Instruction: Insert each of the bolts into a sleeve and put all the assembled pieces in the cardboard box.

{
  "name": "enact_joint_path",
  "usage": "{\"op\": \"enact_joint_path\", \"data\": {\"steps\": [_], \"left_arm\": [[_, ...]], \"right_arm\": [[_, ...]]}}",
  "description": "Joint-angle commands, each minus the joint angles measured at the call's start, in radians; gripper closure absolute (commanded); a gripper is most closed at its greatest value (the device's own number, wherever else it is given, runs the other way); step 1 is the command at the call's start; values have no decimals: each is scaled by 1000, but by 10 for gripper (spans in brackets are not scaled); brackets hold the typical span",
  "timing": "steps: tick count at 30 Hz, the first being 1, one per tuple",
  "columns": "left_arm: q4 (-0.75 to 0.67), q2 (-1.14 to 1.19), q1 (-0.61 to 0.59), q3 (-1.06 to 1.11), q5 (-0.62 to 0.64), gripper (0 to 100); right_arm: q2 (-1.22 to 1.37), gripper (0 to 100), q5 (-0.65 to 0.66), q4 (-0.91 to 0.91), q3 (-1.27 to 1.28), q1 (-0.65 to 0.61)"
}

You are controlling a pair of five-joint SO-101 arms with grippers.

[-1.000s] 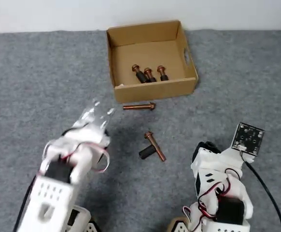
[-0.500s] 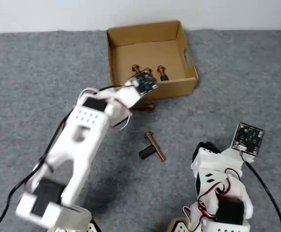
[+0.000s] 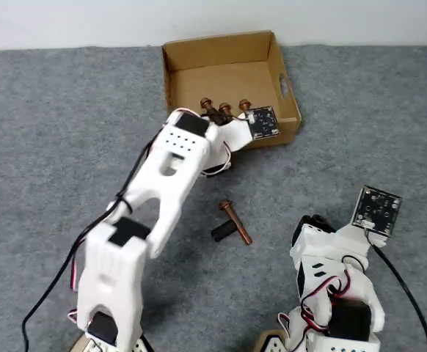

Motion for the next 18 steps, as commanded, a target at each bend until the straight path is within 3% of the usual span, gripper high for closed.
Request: {"op": "enact_joint_path", "data": {"steps": [1, 14, 18], "left_arm": [[69, 103, 9, -211, -29, 895], [328, 552, 21, -869, -34, 899], [387, 614, 29, -967, -43, 899]], "right_arm": [[-4, 991, 5, -21, -8, 8], [-2, 991, 3, -22, -6, 5], [-4, 991, 3, -22, -6, 4]]}}
